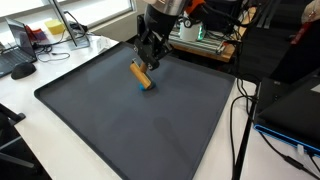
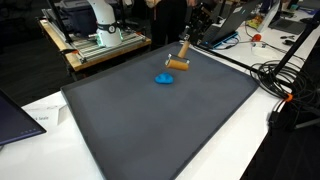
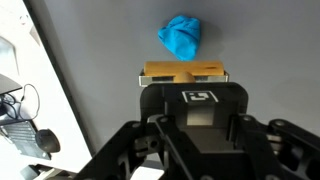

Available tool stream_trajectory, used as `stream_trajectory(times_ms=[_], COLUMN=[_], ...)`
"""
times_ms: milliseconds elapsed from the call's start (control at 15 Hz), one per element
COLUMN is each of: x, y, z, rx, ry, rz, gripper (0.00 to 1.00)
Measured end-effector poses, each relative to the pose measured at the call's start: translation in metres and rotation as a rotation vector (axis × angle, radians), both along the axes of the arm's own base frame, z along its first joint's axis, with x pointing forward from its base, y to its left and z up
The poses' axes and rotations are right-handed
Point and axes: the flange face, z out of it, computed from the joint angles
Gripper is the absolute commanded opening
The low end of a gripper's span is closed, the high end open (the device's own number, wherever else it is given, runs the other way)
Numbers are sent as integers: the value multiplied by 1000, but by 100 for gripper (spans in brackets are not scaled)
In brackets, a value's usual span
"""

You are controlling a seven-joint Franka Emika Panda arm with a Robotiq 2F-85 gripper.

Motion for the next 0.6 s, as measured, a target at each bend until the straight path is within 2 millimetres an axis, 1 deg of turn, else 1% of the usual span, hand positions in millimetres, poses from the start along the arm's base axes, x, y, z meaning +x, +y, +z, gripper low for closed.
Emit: stream_trajectory(times_ms=[267,600], x=[7,18], y=[13,29], z=[-19,-48], rx=[-66,-125], ry=[25,73], rz=[-16,-22], gripper=[22,22])
